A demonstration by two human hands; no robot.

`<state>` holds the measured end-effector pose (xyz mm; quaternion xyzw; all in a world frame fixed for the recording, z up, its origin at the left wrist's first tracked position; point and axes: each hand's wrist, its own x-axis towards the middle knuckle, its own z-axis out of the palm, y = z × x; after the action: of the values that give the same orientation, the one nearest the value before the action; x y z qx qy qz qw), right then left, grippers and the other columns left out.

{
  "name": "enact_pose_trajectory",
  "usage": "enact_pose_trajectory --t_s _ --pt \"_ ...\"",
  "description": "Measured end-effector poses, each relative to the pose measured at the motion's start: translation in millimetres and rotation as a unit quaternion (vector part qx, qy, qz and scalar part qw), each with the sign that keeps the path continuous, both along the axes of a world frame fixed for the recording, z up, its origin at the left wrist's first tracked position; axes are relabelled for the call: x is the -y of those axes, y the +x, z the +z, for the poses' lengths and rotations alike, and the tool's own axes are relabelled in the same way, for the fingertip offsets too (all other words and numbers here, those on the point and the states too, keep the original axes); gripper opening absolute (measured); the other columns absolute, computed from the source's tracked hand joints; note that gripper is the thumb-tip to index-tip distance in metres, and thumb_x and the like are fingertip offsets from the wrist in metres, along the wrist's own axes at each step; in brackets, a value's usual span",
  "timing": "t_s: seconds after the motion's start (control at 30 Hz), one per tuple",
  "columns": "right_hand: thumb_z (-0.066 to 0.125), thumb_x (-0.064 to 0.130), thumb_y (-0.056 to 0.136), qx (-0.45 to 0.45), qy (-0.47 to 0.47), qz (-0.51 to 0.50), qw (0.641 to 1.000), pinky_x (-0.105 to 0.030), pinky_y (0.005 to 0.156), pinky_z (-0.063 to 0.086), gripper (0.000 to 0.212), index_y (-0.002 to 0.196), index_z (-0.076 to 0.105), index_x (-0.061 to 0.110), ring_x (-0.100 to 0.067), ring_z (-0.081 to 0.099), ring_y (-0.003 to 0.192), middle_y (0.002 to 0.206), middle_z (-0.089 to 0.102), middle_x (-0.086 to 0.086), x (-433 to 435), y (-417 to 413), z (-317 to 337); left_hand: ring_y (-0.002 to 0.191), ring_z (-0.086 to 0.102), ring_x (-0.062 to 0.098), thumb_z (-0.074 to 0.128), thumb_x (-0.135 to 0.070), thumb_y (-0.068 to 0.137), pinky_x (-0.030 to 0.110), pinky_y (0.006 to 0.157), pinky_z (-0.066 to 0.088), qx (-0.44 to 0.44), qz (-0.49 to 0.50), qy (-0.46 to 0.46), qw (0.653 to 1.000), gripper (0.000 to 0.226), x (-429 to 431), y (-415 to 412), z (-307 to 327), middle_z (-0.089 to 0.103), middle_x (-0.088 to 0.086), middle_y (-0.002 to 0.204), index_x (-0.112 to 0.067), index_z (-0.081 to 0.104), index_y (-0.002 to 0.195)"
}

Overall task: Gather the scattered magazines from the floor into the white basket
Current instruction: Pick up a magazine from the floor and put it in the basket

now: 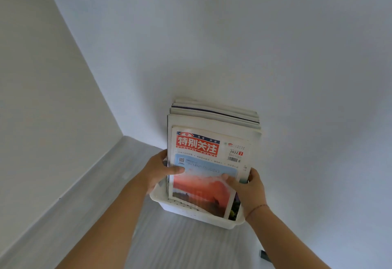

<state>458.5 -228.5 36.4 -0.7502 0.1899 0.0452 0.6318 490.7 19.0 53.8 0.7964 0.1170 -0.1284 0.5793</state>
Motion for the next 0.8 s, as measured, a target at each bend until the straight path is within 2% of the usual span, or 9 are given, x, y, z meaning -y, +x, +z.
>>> enact_pose_trajectory --t_s 0.2,0.33,0.47,0.6,0.73,0.8 --pt "0.074 0.032 0.074 0.006 -0.009 -0.001 1.0 -0.052 0.085 0.054 0.054 0.12 0.047 0.025 -0.024 0.058 0.097 0.11 0.06 0.007 -5.7 21.8 3.7 0.103 0.061 0.025 0.081 -0.018 0.066 0.057 0.099 0.036 0.002 -0.008 0.011 1.0 0.047 -2.5 21.4 -5.6 0.072 -0.007 0.105 -0.035 0.064 0.106" --pt "0.071 0.029 0.078 0.011 -0.028 0.01 0.999 -0.049 0.087 0.053 0.05 0.12 0.044 0.024 -0.021 0.055 0.098 0.109 0.056 0.008 -9.8 26.6 6.6 0.104 0.06 0.021 0.079 -0.019 0.071 0.056 0.1 0.034 -0.003 -0.028 0.01 1.0 0.047 -3.2 26.9 -6.0 0.071 -0.009 0.107 -0.035 0.06 0.111" --pt "0.072 0.025 0.078 0.005 -0.01 0.04 0.999 -0.049 0.09 0.05 0.06 0.126 0.036 0.018 -0.028 0.055 0.11 0.121 0.056 -0.003 -13.4 30.0 15.1 0.109 0.052 0.016 0.076 -0.02 0.075 0.055 0.1 0.033 -0.015 -0.054 0.026 0.998 0.053 5.3 21.0 -1.8 0.064 -0.016 0.11 -0.04 0.051 0.117" --pt "0.075 0.027 0.075 -0.009 -0.003 0.031 0.999 -0.054 0.092 0.05 0.066 0.127 0.036 0.018 -0.031 0.054 0.115 0.126 0.055 -0.005 -15.1 32.4 21.3 0.113 0.051 0.02 0.076 -0.024 0.074 0.055 0.103 0.03 -0.01 -0.027 0.001 1.0 0.052 9.6 19.9 1.4 0.064 -0.009 0.117 -0.037 0.053 0.118" --pt "0.075 0.028 0.074 -0.008 0.005 0.032 0.999 -0.055 0.089 0.051 0.064 0.127 0.039 0.019 -0.031 0.055 0.114 0.125 0.057 -0.003 -13.8 33.9 21.8 0.103 0.055 0.013 0.076 -0.025 0.074 0.048 0.092 0.032 -0.012 -0.022 -0.028 0.999 0.05 10.5 20.7 4.3 0.066 -0.011 0.11 -0.035 0.054 0.118" --pt "0.073 0.028 0.076 -0.004 -0.004 0.037 0.999 -0.054 0.088 0.052 0.06 0.126 0.039 0.02 -0.03 0.055 0.113 0.125 0.056 -0.002 -13.8 33.6 21.6 0.105 0.055 0.015 0.077 -0.025 0.073 0.045 0.09 0.032 -0.007 -0.018 -0.035 0.999 0.051 8.6 22.1 4.7 0.067 -0.009 0.111 -0.034 0.055 0.119"
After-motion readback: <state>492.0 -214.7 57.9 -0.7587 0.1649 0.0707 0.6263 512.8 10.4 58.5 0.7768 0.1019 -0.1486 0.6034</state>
